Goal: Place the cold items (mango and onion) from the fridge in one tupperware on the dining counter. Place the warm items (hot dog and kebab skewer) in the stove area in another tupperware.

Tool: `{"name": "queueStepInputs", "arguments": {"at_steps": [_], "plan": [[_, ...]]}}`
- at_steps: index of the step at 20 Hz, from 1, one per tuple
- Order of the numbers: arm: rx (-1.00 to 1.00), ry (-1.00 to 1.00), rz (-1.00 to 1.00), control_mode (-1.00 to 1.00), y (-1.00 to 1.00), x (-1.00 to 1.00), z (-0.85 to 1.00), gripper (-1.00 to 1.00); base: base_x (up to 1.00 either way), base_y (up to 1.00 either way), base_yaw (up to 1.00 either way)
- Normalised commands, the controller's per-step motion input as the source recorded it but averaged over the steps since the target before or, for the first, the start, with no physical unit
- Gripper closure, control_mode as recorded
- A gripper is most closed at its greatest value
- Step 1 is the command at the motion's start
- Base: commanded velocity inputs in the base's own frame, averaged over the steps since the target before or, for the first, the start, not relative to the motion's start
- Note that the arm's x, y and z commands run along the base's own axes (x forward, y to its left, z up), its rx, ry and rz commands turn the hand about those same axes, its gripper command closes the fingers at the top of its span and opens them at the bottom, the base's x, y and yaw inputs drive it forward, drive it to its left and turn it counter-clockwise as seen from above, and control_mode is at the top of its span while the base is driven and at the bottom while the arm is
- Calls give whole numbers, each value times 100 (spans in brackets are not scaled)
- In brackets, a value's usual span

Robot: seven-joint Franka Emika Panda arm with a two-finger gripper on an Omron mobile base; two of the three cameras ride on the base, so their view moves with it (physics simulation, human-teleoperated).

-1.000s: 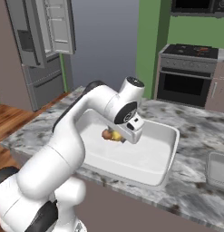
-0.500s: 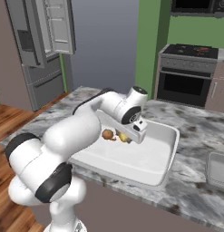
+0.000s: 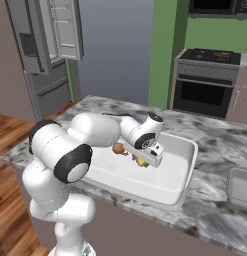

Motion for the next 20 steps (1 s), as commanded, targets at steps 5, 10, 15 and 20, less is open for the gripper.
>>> {"name": "queueStepInputs", "arguments": {"at_steps": [5, 10, 15, 20], "plan": [[0, 0, 7, -100, -27, 72, -52, 100, 0, 0, 0], [0, 1, 7, -100, -29, 66, -46, 100, 0, 0, 0], [0, -2, 4, -100, -8, 19, -24, -100, 0, 0, 0], [0, -25, -5, -100, 12, -52, 2, -100, 0, 0, 0]]}}
